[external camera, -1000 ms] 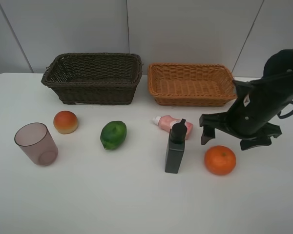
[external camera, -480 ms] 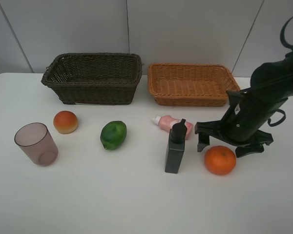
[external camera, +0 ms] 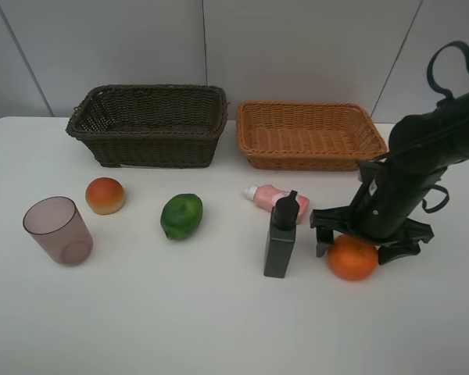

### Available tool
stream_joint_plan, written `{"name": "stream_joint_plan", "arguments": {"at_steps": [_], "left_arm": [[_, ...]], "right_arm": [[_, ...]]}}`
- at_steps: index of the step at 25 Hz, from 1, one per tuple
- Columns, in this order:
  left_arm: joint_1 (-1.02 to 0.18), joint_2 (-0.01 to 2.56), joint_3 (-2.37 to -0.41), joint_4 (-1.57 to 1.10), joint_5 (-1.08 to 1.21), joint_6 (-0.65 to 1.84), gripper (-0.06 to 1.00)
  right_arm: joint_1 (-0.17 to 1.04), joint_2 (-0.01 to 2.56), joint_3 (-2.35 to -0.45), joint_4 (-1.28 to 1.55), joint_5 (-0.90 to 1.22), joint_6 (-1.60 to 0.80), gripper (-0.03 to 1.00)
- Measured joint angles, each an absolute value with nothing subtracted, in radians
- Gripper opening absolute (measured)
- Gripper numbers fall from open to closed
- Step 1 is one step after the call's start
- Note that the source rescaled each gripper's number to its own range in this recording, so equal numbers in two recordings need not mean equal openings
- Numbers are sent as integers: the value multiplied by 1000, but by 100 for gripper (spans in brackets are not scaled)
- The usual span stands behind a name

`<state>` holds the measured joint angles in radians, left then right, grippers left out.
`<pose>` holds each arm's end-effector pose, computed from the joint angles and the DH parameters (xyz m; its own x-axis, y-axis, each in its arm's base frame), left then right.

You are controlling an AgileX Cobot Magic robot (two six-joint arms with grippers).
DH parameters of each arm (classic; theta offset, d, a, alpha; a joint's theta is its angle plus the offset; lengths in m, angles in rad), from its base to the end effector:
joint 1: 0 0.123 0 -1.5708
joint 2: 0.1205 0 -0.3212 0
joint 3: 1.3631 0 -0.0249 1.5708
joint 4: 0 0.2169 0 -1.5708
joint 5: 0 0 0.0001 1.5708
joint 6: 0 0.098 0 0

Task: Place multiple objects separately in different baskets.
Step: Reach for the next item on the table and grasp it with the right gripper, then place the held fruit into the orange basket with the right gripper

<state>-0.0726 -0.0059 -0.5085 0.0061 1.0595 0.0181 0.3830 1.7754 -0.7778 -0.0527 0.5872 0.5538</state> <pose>-0.0663 0.0053 0.2596 -0.4394 0.0531 -0.8967 0.0771 0.9968 0.0213 0.2445 0.0954 0.1737 -0.9887 0.1277 -0.0786 0.1272 0.9918 0.0106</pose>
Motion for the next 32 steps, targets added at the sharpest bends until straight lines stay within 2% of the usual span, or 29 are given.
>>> {"name": "stream_joint_plan", "arguments": {"at_steps": [8,10,12,13,32], "left_arm": [[-73,-6,-509,6,1060,18,100],[-73,-6,-509,6,1060,18,100],[-73,-6,-509,6,1060,18,100],[-73,-6,-509,6,1060,18,100],[-73,-6,-509,6,1060,18,100]], "right_arm": [[383,1807,-778,-51,587,554,96],[383,1808,-778,-51,587,554,87],[383,1808,-778,-51,584,554,67],[383,1808,-778,-51,584,554,60],[383,1808,-778,-50,583,554,60]]}}
